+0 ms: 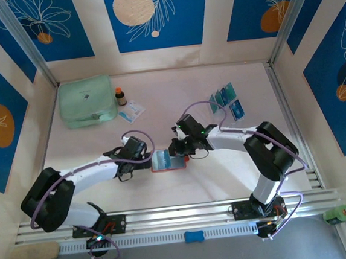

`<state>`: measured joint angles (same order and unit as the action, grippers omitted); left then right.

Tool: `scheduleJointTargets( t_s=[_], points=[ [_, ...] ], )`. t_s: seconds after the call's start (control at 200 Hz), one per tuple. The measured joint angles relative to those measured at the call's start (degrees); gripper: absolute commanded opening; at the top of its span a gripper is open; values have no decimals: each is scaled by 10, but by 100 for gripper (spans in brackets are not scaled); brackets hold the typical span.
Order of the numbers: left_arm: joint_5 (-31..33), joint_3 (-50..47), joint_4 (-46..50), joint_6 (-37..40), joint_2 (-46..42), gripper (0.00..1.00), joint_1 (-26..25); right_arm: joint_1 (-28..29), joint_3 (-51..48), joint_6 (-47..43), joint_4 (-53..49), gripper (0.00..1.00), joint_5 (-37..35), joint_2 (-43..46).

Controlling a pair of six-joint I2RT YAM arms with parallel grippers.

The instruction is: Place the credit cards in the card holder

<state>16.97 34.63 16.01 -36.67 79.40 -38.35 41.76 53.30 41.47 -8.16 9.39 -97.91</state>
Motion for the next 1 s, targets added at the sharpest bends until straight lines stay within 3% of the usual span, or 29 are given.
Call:
scheduleJointTargets(
  t_s=[1.0],
  points=[
    [0, 20, 16, 10, 35, 100, 0, 47, 111, -23, -79, 2, -19, -106]
  ],
)
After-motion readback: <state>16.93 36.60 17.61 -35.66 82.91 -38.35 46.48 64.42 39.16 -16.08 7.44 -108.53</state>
